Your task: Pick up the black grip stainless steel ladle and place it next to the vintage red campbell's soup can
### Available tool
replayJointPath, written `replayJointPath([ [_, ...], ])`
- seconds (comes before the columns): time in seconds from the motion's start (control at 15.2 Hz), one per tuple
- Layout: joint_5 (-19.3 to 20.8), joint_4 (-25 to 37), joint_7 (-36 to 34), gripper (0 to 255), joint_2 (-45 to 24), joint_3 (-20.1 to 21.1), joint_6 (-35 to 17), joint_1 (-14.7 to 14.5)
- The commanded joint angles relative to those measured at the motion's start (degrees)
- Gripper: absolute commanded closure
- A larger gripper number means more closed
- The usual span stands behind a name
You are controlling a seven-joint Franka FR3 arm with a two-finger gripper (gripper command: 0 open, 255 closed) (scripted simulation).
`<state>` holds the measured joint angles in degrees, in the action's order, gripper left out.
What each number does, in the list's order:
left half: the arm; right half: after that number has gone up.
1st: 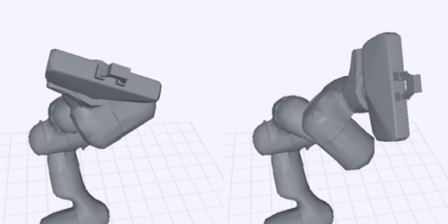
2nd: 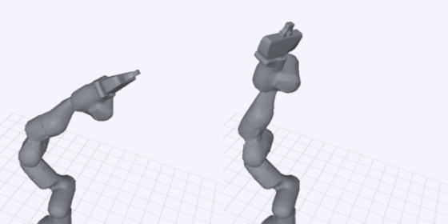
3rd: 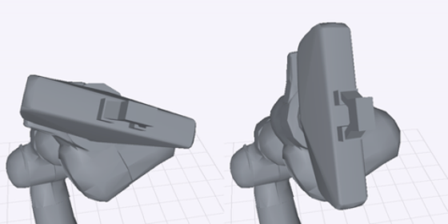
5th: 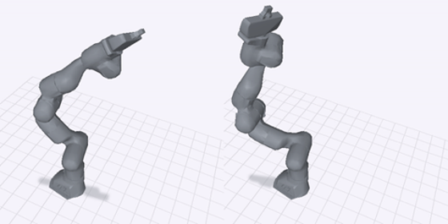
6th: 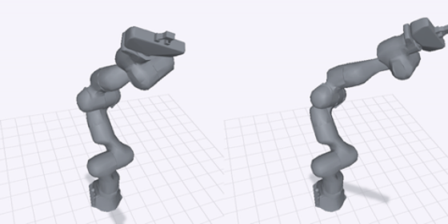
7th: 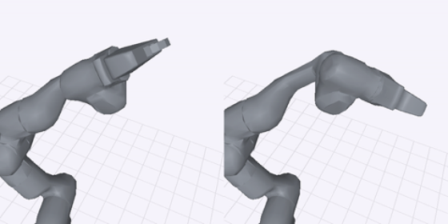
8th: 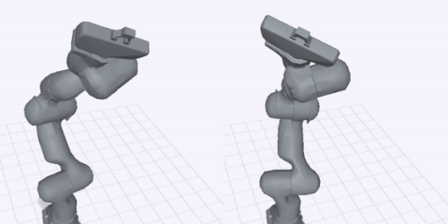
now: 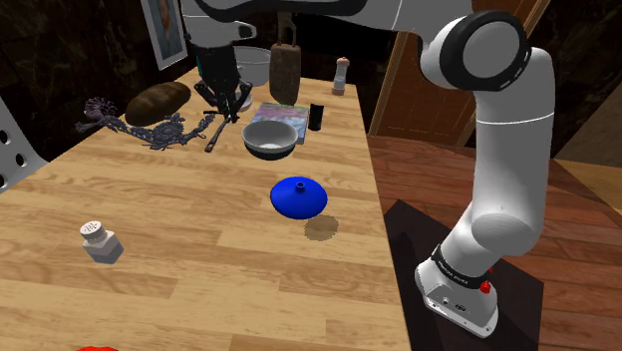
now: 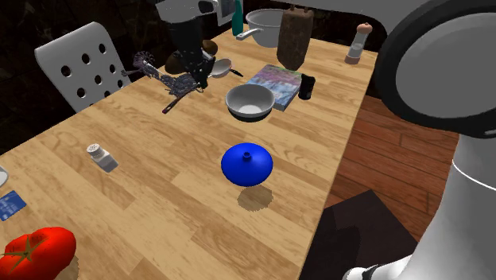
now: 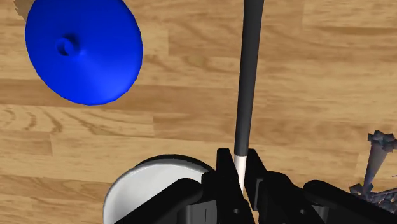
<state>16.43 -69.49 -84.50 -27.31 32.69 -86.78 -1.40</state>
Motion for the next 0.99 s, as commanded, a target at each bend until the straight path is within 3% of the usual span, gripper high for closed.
replayJointPath([
  [0.0,-1.6,-5.5,2.3,255,3.9,0.1,-2.1,3.6],
  [0.4,-5.9,-17.7,10.4,255,13.3,-1.2,-6.7,12.2],
  [0.92,-9.7,-27.9,22.3,255,22.1,-5.3,-10.4,20.4],
])
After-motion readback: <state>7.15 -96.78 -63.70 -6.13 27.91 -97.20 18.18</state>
